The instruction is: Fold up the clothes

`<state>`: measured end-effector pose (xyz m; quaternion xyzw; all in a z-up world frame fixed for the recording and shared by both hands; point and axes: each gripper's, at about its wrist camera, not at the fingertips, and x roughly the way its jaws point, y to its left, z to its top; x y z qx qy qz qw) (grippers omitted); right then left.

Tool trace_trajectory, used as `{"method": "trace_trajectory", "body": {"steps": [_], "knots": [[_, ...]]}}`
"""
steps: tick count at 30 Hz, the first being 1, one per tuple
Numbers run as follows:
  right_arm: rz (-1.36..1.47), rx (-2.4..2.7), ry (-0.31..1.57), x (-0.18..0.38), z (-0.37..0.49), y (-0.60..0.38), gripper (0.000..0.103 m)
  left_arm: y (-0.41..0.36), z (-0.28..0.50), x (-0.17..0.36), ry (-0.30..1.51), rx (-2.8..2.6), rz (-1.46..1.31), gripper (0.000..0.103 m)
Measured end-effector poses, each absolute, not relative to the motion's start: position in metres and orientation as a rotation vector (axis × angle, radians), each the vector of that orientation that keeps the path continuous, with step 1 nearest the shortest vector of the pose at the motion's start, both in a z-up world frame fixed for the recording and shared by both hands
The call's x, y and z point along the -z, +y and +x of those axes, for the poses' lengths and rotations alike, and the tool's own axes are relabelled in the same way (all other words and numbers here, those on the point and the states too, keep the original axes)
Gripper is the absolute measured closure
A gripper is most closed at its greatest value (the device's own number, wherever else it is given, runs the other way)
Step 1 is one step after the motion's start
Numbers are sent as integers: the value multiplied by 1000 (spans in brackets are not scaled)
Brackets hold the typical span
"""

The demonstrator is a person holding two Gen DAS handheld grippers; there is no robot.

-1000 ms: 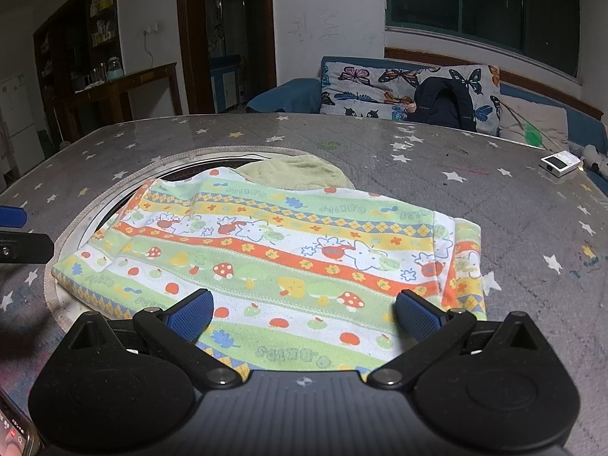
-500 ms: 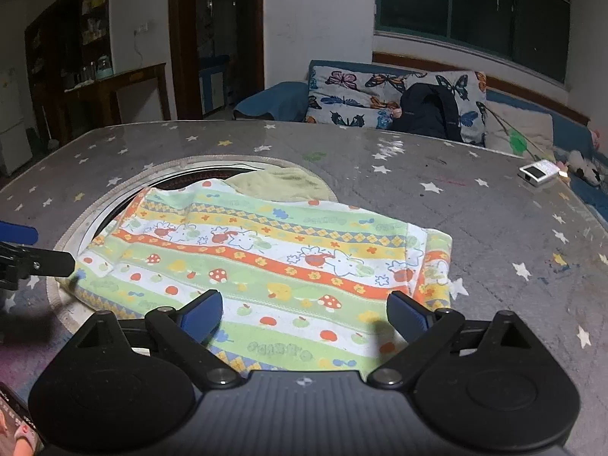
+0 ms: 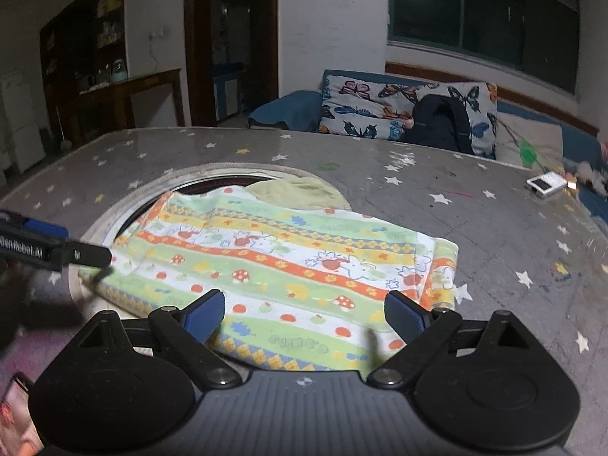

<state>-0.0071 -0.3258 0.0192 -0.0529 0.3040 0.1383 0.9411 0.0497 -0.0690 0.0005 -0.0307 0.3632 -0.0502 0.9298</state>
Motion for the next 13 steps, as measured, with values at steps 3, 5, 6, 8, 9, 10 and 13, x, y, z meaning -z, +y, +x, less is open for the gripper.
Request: {"method": "trace_trajectory", "body": {"steps": [3, 5, 6, 8, 9, 10, 13], "knots": [[-117, -284, 624, -14, -8, -324, 10, -69, 47, -3, 716, 90, -49, 0], [-108, -282, 625, -12, -9, -325, 9, -68, 46, -4, 703, 79, -45, 0], [-108, -279, 624, -10, -9, -325, 8, -68, 46, -5, 700, 77, -48, 0], [-107, -272, 628, -7, -8, -326, 8, -66, 46, -6, 695, 72, -52, 0], [-102, -273, 633, -5, -7, -327, 6, -66, 46, -6, 694, 68, -53, 0], [-97, -272, 637, -4, -7, -328, 6, -66, 46, -6, 692, 63, -49, 0], [-90, -272, 643, 0, -6, -330, 5, -66, 45, -6, 682, 54, -43, 0]]}}
